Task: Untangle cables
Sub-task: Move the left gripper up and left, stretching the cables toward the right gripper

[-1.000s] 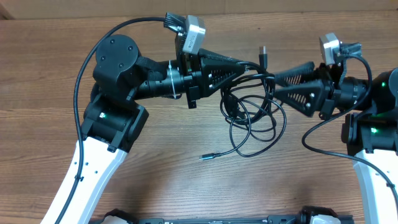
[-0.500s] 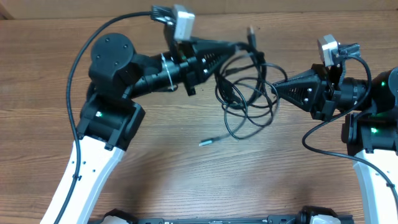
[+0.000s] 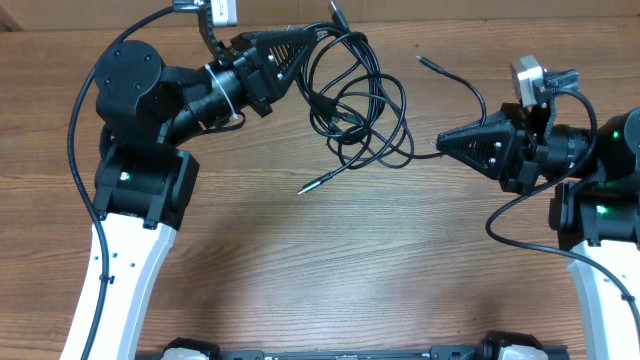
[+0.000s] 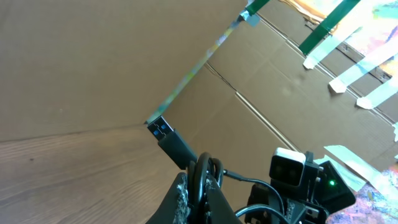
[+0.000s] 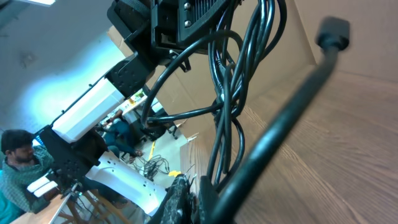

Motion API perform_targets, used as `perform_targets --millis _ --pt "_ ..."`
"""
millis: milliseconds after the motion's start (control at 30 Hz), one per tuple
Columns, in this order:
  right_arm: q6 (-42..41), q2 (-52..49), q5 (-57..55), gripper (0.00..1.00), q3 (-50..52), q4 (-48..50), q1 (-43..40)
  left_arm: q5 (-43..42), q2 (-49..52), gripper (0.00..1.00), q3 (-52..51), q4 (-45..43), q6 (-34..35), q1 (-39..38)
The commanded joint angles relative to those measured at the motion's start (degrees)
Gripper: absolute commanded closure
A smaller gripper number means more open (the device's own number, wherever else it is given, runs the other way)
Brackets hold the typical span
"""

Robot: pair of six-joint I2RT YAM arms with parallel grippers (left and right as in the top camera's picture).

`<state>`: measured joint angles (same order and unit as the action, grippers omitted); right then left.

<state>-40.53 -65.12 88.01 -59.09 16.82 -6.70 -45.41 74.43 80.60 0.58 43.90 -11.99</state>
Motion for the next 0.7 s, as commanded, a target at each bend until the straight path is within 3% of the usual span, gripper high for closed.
perform_targets --millis 0,67,233,533,667 --pt "0.35 0.15 1.88 0.59 -0.50 0.22 0.20 -4.00 -0.52 0.96 0.57 -0.68 0.11 0.31" --pt "0.35 0.15 1.79 0.48 -0.50 0.26 0.22 -6.88 -0.52 0.96 0.57 -0.68 -1.60 0.31" --pt "0.35 0.15 1.60 0.47 -0.50 0.66 0.22 -10.84 -0.52 0.96 0.57 -1.14 -1.92 -0.24" --pt "0.35 0.04 0.39 0.38 -0.50 0.63 0.22 -13.92 -0.50 0.96 0.57 -5.11 -4.74 -3.54" --pt "0.33 -0.39 0.37 0.40 -0.50 0.61 0.20 -16.98 -0.50 0.96 0.57 -9.49 -4.72 -3.41"
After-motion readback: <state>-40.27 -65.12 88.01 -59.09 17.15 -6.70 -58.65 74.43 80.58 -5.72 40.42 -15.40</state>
